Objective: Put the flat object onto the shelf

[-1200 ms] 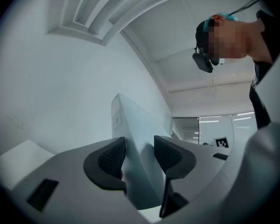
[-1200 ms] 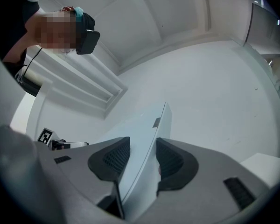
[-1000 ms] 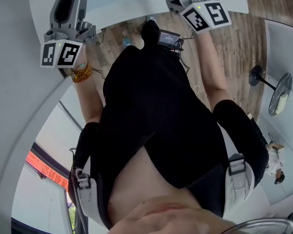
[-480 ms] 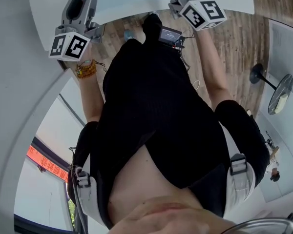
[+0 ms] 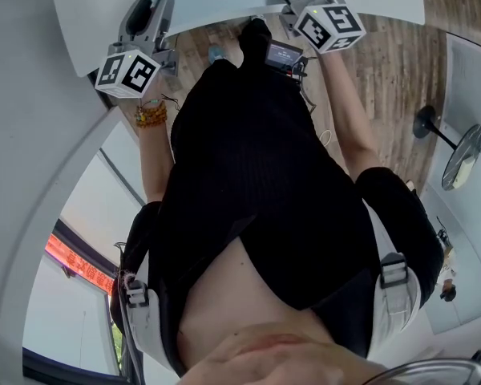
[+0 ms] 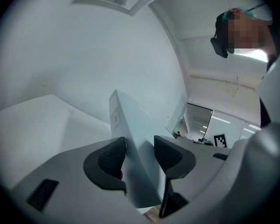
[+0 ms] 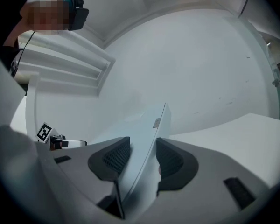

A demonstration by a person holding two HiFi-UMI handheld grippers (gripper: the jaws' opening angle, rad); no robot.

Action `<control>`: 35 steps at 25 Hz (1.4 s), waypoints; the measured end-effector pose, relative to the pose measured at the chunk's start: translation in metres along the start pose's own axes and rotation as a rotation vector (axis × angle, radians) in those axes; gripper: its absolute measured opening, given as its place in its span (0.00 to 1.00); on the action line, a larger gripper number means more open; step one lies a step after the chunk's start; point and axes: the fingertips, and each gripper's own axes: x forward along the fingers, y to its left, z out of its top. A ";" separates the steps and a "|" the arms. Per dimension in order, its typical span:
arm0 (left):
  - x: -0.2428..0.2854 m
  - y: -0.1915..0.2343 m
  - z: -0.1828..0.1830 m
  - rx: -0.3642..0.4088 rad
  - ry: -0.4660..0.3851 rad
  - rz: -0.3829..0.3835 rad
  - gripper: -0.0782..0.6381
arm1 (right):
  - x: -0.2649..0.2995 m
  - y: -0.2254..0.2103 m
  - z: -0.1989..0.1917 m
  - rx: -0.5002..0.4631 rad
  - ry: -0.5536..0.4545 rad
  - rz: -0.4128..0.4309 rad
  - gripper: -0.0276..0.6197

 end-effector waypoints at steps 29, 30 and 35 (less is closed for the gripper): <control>0.056 0.036 -0.016 -0.033 0.068 0.037 0.39 | 0.045 -0.054 -0.032 0.041 0.088 -0.022 0.31; 0.060 0.038 -0.016 -0.035 0.069 0.040 0.39 | 0.048 -0.057 -0.032 0.042 0.089 -0.022 0.31; 0.078 0.049 -0.015 -0.048 0.081 0.054 0.39 | 0.064 -0.071 -0.033 0.050 0.099 -0.023 0.31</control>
